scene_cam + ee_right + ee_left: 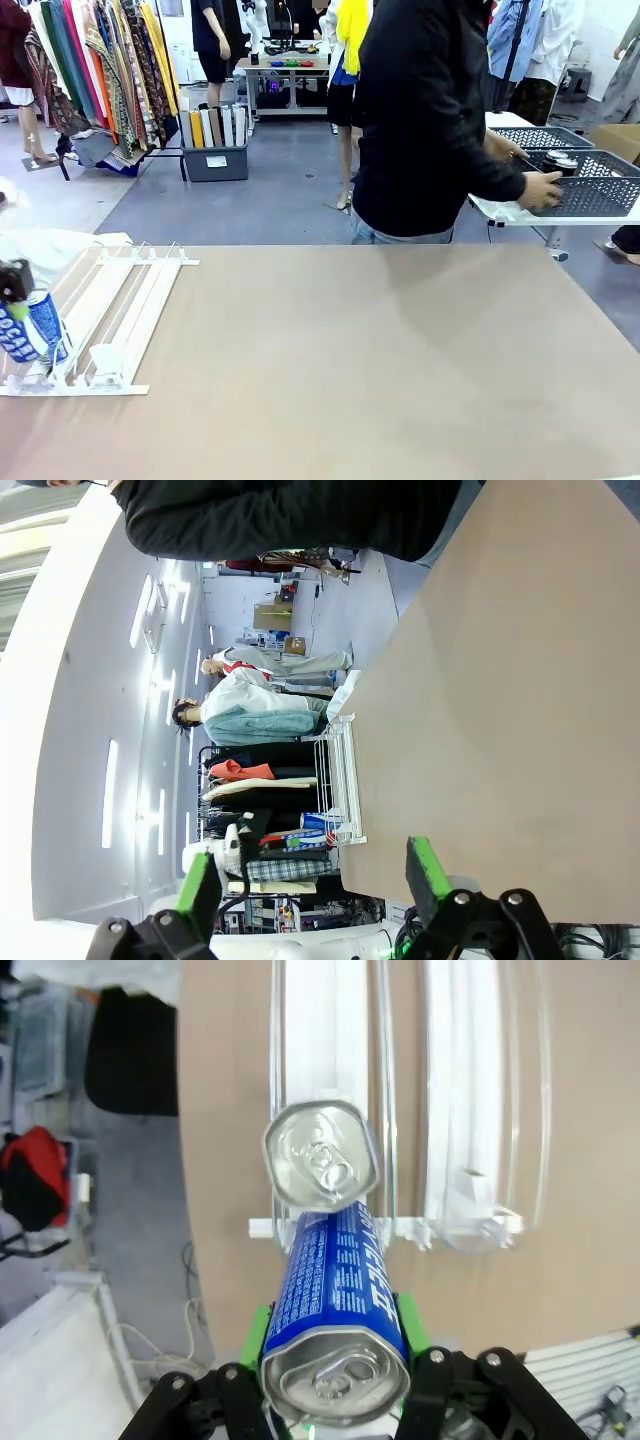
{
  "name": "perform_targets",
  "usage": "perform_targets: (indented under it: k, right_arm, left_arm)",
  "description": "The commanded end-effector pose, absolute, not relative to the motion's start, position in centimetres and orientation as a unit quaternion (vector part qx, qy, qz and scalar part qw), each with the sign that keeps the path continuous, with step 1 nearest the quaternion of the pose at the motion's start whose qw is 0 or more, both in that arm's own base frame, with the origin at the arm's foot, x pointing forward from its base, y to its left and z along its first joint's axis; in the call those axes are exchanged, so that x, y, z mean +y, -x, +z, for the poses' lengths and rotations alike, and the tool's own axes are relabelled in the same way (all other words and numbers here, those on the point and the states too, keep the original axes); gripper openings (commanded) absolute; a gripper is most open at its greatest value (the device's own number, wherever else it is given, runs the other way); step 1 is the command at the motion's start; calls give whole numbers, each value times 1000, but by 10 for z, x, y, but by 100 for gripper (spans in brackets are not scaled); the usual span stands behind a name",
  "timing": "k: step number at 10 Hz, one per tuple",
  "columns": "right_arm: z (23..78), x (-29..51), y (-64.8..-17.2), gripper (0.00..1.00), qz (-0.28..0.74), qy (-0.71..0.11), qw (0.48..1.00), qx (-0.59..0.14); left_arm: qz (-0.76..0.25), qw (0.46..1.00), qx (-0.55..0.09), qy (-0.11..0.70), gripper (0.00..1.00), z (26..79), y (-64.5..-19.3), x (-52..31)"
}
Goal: Retrieve and store the cans from the dispenser.
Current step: Pick up one can from the Automatic Can Dispenser and place it in the middle of the table.
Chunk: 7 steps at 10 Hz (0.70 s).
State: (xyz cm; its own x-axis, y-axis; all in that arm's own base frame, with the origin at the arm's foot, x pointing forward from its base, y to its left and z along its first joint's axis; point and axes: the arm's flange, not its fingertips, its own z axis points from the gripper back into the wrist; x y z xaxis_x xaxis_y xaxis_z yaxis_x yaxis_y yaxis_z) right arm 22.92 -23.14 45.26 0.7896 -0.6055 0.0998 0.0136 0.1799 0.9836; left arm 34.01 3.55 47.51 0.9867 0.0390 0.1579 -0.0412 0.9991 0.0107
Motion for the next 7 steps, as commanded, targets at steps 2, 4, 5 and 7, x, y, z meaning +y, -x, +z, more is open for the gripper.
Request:
perform_targets:
  k: [2,4,5,7]
  right_arm:
    - [453,-232,-225,100,-205,-601,733,-242]
    - [453,-232,-225,100,-205,-601,733,-242]
    - [453,-232,-225,100,-205,-601,733,-242]
    - [453,-232,-225,100,-205,-601,733,-242]
  left_arm:
    - [-26,987,-155,20,0,564,-288,42]
    - [-18,974,-223,21,0,598,-268,43]
    - [-18,968,-247,32,0,609,-263,44]
    - [-28,971,-226,74,0,613,-263,47]
